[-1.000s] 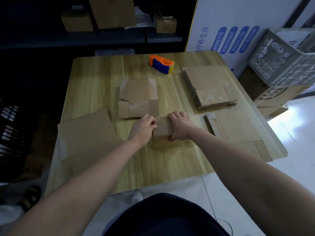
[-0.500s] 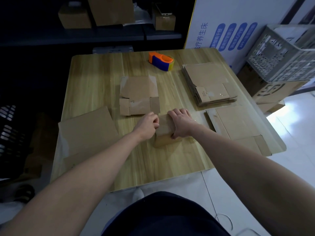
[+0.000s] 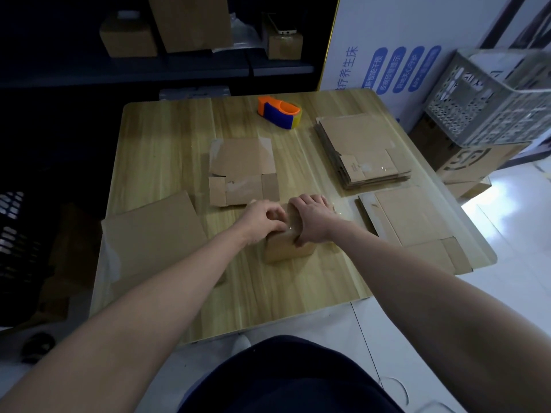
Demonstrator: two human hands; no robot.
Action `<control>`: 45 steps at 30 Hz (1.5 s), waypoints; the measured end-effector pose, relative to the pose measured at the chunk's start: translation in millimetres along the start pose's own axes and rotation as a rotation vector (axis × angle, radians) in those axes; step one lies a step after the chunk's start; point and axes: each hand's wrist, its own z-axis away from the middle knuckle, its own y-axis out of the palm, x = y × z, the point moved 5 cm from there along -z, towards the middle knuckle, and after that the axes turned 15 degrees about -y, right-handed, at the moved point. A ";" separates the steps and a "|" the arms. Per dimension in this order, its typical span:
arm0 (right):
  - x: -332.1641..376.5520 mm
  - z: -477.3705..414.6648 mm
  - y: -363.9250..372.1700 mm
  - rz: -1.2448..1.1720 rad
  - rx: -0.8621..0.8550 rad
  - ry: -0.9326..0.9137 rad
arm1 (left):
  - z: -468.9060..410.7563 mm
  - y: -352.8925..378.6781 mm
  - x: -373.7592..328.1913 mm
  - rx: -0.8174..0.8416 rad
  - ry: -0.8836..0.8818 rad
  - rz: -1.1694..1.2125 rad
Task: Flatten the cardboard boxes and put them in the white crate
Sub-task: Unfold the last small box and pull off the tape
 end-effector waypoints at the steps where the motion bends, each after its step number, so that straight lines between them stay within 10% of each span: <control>1: -0.4 0.2 -0.2 -0.029 -0.015 0.008 | 0.3 -1.9 -1.0 0.007 -0.003 -0.009; 8: -26.2 10.1 -8.7 -0.312 -0.174 0.131 | 3.6 -17.8 -6.3 0.231 -0.103 1.098; 17: -28.2 11.5 2.0 -0.456 -0.193 0.175 | -1.8 -25.0 3.9 0.194 -0.257 1.332; 30: -11.0 -4.1 -32.3 -0.442 -0.321 0.035 | -24.9 -47.8 14.8 -0.229 -0.338 1.084; 38: -13.9 -5.5 -19.9 -0.420 -0.326 0.049 | -26.7 -39.1 14.8 -0.350 -0.329 -0.081; 45: -12.8 -9.4 -10.9 -0.359 -0.279 0.077 | -20.2 -27.8 -11.2 -0.453 -0.080 -0.223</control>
